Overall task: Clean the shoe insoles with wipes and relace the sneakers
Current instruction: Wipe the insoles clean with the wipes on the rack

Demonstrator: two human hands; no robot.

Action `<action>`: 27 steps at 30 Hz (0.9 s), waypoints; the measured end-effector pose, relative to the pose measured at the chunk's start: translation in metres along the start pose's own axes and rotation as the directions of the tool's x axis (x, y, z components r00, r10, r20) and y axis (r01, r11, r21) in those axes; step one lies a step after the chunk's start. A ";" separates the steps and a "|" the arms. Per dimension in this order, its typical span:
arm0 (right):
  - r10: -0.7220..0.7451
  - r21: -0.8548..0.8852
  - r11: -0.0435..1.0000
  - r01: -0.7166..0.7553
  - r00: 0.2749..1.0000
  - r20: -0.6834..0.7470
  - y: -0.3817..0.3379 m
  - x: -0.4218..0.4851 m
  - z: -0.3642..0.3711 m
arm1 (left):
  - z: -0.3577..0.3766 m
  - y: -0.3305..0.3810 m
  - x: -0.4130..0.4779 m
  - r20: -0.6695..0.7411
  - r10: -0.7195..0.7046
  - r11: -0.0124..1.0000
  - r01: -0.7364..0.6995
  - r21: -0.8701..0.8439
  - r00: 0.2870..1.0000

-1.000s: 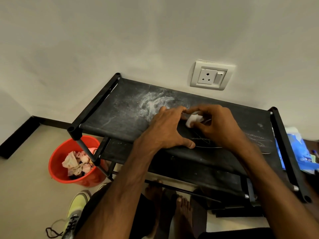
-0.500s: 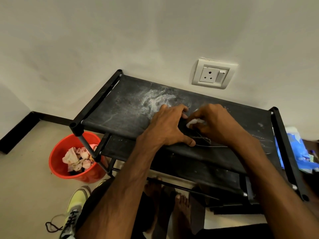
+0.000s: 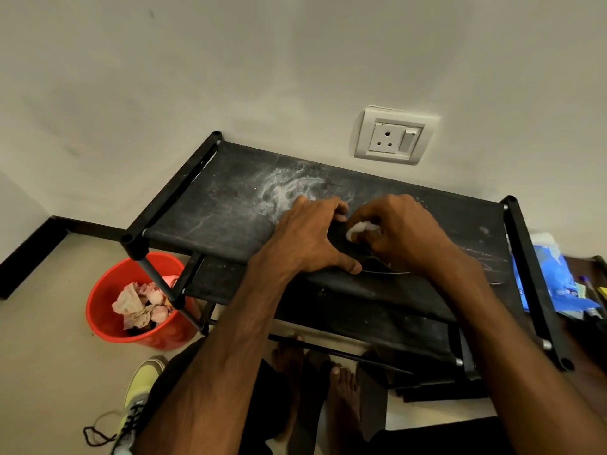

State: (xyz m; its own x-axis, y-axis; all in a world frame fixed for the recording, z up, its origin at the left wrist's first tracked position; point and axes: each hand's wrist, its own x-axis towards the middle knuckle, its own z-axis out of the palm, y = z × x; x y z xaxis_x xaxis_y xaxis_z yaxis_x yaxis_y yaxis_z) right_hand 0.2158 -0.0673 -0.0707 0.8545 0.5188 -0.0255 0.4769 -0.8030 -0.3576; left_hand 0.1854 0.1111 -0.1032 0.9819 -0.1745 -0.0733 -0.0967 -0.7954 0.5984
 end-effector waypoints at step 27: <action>-0.004 -0.015 1.000 0.006 0.994 0.113 0.012 -0.013 -0.004 | -0.001 0.002 0.000 -0.006 0.019 0.999 -0.019 0.029 1.000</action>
State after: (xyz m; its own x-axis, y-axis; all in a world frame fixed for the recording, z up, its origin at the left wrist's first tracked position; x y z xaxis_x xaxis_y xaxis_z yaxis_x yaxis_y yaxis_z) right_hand 0.2113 -0.0850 -0.0710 0.8238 0.5519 -0.1295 0.4847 -0.8042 -0.3440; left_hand 0.1851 0.1101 -0.1011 0.9809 -0.1860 -0.0574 -0.1196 -0.8085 0.5762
